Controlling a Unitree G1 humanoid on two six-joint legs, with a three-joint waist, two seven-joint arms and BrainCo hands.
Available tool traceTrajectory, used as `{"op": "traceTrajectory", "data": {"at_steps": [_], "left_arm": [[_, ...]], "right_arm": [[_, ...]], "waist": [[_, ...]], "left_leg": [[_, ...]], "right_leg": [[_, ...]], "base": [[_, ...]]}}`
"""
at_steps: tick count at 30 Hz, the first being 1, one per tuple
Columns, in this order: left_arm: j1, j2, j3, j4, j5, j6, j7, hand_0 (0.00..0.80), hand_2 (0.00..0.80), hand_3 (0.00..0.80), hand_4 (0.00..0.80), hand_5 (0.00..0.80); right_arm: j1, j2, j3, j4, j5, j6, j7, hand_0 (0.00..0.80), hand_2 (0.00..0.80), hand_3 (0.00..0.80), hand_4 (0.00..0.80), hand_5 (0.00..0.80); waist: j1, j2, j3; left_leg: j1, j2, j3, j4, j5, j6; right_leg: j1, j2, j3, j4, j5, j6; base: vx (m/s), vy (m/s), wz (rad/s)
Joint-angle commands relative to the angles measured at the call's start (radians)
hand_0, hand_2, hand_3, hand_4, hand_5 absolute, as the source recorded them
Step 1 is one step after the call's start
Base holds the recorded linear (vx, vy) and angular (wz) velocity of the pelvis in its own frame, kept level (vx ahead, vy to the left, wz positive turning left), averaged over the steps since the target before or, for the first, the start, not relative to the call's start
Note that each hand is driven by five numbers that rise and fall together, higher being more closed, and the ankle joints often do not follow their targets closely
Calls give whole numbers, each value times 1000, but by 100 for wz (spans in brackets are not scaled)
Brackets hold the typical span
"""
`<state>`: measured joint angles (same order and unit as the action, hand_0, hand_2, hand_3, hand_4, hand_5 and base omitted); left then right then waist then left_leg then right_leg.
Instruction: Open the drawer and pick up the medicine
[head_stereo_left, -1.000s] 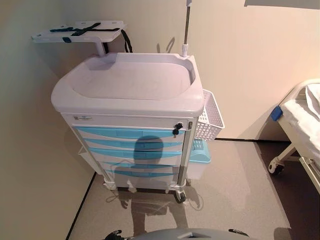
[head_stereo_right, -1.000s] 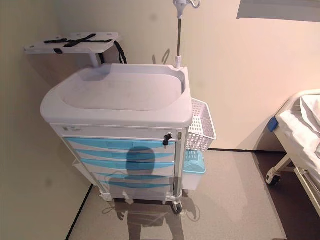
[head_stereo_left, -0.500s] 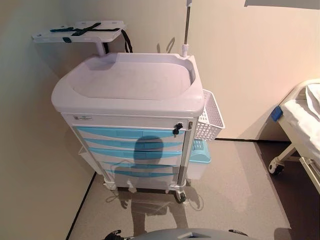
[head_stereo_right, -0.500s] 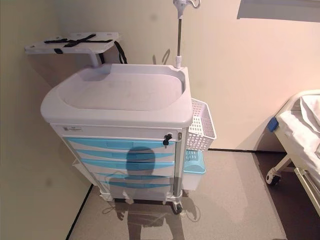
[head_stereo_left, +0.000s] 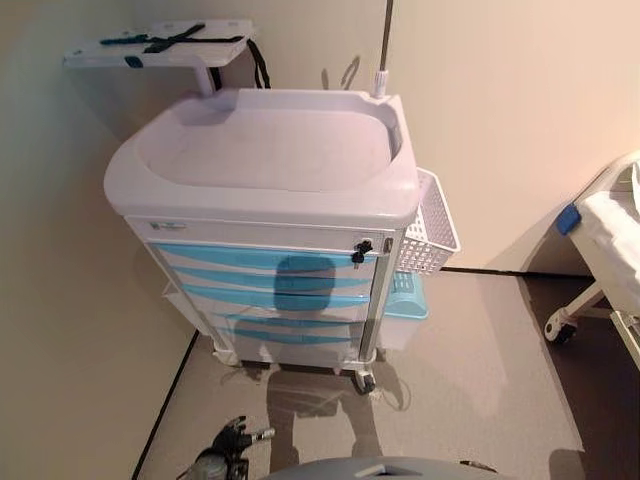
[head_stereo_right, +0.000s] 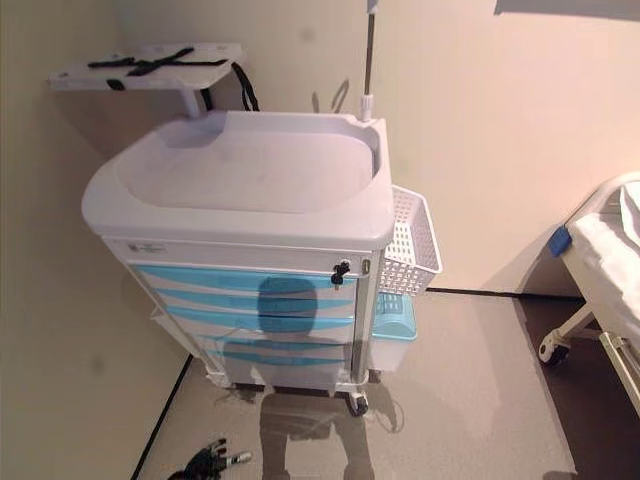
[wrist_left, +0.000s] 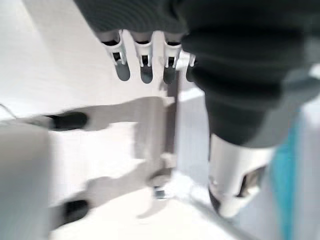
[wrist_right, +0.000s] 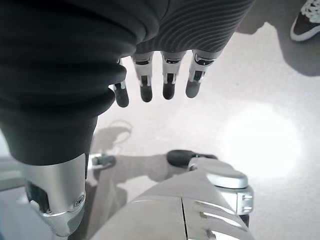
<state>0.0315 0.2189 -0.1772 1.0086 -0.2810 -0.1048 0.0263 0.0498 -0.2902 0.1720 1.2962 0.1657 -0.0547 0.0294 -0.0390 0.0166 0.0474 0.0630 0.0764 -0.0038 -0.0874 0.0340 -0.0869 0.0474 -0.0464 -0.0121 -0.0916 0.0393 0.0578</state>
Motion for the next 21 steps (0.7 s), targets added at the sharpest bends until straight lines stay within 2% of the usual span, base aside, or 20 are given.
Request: {"op": "traceTrajectory", "data": {"at_steps": [1,2,6,7,11,17,21], "left_arm": [[-106,52,39,-94,-65,-58,33,0,0,0,0,0],[-108,68,42,-203,-97,-72,40,0,0,0,0,0],[-122,84,43,-283,-118,-80,59,0,0,0,0,0],[-133,104,35,-375,-118,-75,65,0,0,0,0,0],[-144,121,23,-539,-185,-79,51,0,0,0,0,0],[-163,110,26,-584,-252,-87,54,0,0,0,0,0],[-182,69,49,-643,-332,-110,92,0,0,0,0,0]], "right_arm": [[-91,-6,-1,-15,53,-30,-25,0,0,0,0,0],[-103,-14,5,-31,58,-31,-27,0,0,0,0,0],[-128,-22,9,-50,72,-34,-38,0,0,0,0,0],[-152,-30,10,-65,87,-32,-46,0,0,0,0,0],[-201,-47,21,-89,104,-29,-62,0,0,0,0,0],[-224,-54,31,-120,117,-29,-70,0,0,0,0,0],[-249,-49,29,-139,141,-37,-83,0,0,0,0,0]], "waist": [[-4,-50,103],[-1,-52,135],[-1,-55,169],[0,-55,195],[8,-53,238],[10,-48,249],[16,-42,254]], "left_leg": [[-58,-86,3,46,-47,71],[-113,-92,-4,76,-44,75],[-189,-103,-14,118,-40,78],[-262,-113,-22,166,-40,80],[-414,-142,-42,280,-51,84],[-530,-153,-46,378,-73,89],[-646,-159,-41,510,-119,93]], "right_leg": [[-90,-26,-26,106,-21,58],[-146,-29,-31,144,-19,58],[-220,-34,-34,191,-22,57],[-280,-43,-39,230,-25,56],[-404,-66,-48,319,-37,53],[-509,-77,-40,410,-59,43],[-628,-80,-22,543,-107,29]], "base": [[-352,52,-7],[-144,17,-7],[-208,25,6],[-208,32,14],[-173,32,26],[-76,19,16],[-63,8,8]]}}
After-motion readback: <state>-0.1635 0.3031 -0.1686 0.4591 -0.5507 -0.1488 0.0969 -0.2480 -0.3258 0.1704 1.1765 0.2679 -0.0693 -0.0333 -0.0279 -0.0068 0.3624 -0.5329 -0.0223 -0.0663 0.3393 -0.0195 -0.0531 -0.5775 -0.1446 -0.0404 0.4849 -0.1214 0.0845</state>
